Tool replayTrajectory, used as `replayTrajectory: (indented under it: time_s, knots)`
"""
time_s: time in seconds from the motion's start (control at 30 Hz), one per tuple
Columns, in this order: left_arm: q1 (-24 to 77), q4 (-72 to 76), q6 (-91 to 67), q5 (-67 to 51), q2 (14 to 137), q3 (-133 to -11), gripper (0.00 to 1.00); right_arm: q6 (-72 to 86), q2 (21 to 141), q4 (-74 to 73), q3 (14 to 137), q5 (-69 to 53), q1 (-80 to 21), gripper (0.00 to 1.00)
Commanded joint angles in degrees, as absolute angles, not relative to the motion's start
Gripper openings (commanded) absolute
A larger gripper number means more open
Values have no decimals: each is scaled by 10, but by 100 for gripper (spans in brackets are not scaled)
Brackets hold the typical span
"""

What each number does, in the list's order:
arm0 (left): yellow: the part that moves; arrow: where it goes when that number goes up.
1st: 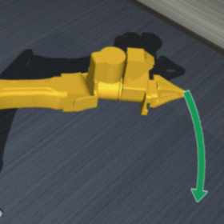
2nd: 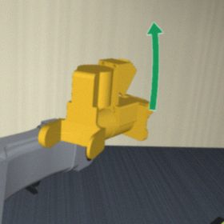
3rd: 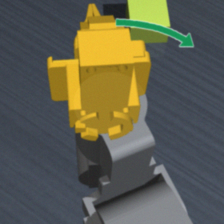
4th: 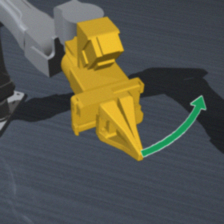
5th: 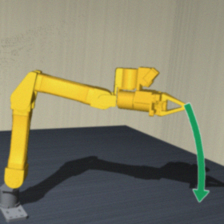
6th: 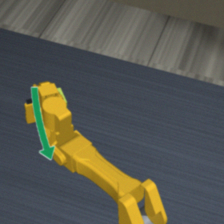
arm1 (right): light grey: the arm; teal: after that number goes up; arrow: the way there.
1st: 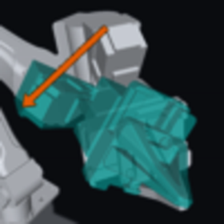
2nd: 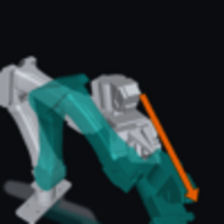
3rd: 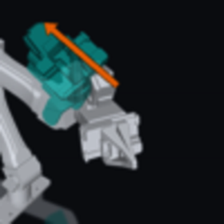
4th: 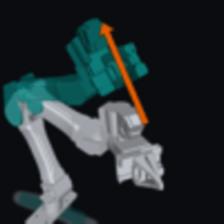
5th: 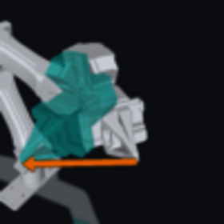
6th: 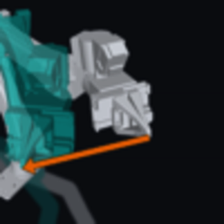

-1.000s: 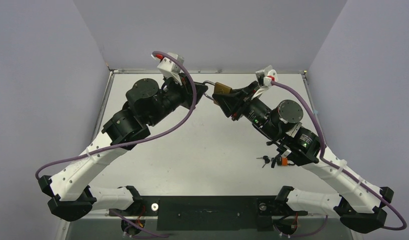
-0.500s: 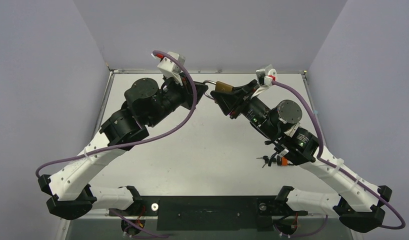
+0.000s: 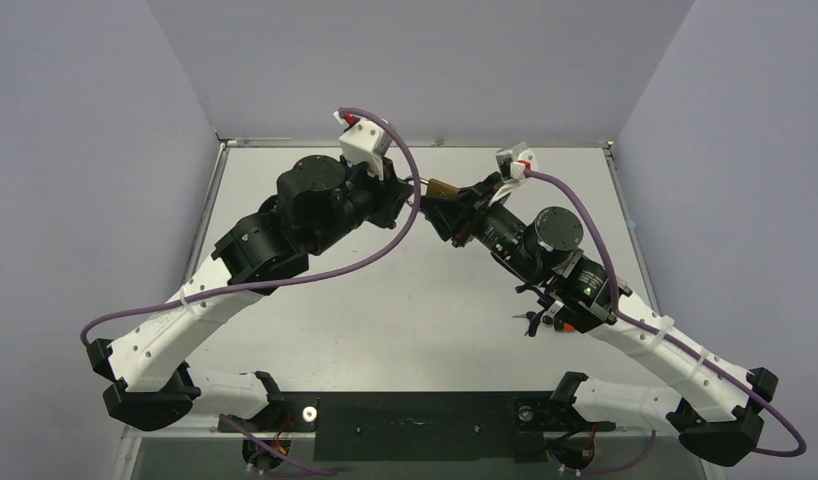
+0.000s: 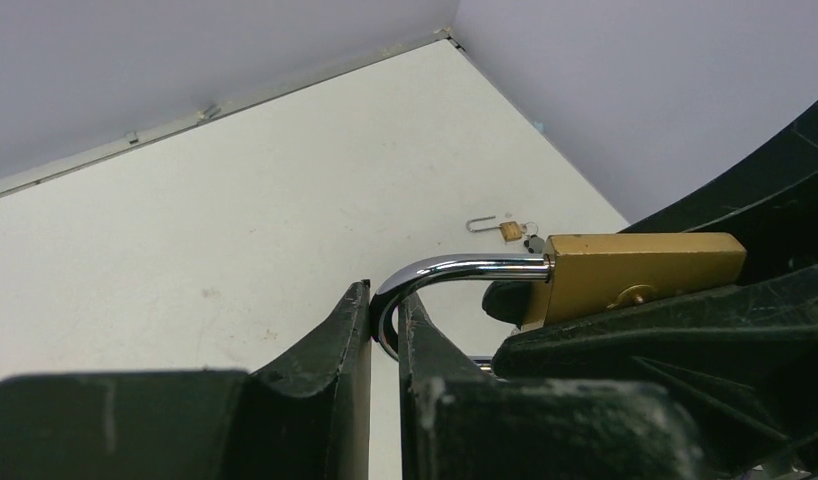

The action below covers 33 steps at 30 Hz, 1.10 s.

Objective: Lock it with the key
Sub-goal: Lock the lock.

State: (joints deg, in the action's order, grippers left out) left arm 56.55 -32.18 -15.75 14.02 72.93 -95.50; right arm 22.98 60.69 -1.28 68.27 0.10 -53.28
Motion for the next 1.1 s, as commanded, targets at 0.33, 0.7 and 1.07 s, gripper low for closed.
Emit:
replayTrajectory:
  time_s: [0.33, 0.7, 1.07]
  knots:
    - [730, 52, -304, -371, 720, -958, 0, 267, 731, -71, 637, -91, -542, 0]
    - [739, 46, -334, -431, 749, -976, 0, 265, 745, -67, 638, -102, -540, 0]
    - [752, -7, -309, -398, 734, -975, 0, 268, 757, -71, 633, -114, -535, 0]
